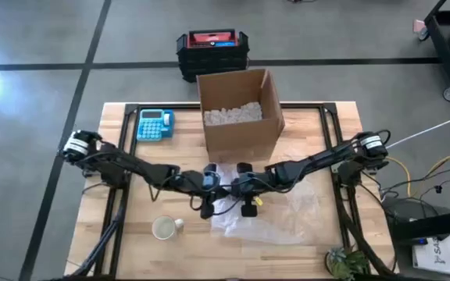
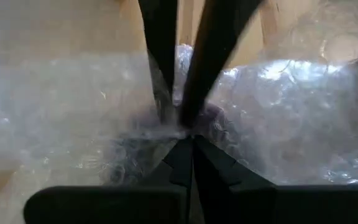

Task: Wrap mug
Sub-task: Wrap the purple mug with bubble wrap

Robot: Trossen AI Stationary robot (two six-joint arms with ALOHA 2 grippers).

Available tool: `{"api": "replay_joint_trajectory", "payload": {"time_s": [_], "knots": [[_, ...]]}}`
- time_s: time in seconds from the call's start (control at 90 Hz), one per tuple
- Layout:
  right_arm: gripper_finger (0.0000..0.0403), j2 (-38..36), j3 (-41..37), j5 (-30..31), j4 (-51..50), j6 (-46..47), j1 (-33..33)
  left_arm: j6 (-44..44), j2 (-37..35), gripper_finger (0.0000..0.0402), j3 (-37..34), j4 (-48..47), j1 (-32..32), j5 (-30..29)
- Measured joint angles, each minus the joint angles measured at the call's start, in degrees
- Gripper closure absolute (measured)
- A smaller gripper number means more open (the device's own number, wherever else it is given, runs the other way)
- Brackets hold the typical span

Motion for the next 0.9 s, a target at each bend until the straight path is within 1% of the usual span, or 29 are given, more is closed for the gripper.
{"api": "replay_joint_trajectory", "payload": {"time_s": [0.189,0.256,0.333,0.433,0.489,0.556,0.667,0.733,0.9], "knots": [[0.0403,-0.73,11.06,0.12,-21.07,-1.26,0.0,0.04,1.73,0.0381,2.23,-0.26,0.6,-0.05],[0.0403,-1.04,14.03,1.06,-24.3,-1.33,0.0,0.04,1.73,0.0381,2.26,-0.73,0.66,-0.01],[0.0403,-1.22,15.51,5.72,-26.25,-3.16,-0.02,0.02,1.24,0.0381,2.59,-0.68,0.68,-0.01],[0.0403,-1.22,15.77,15.46,-25.69,-5.25,-0.28,-0.05,0.34,0.0381,3.28,-1.98,0.52,1.27],[0.0403,-1.0,15.39,17.79,-24.51,-6.3,-0.94,-0.14,-0.23,0.0381,3.3,-2.17,0.48,2.55],[0.0403,0.04,14.82,16.78,-21.27,-6.77,-1.86,-0.16,-0.61,0.0381,3.3,-2.12,0.48,3.2],[0.0403,3.07,13.7,9.7,-18.29,-7.79,-2.73,-0.19,-0.8,0.0381,3.28,-2.87,0.48,3.25],[0.0403,4.19,13.67,7.32,-18.64,-8.39,-2.29,-0.18,-0.8,0.0381,3.26,-3.33,0.48,3.23],[0.0403,4.27,13.67,3.08,-19.37,-8.08,0.29,-0.18,-0.83,0.0381,3.26,-6.78,0.54,2.95]]}}
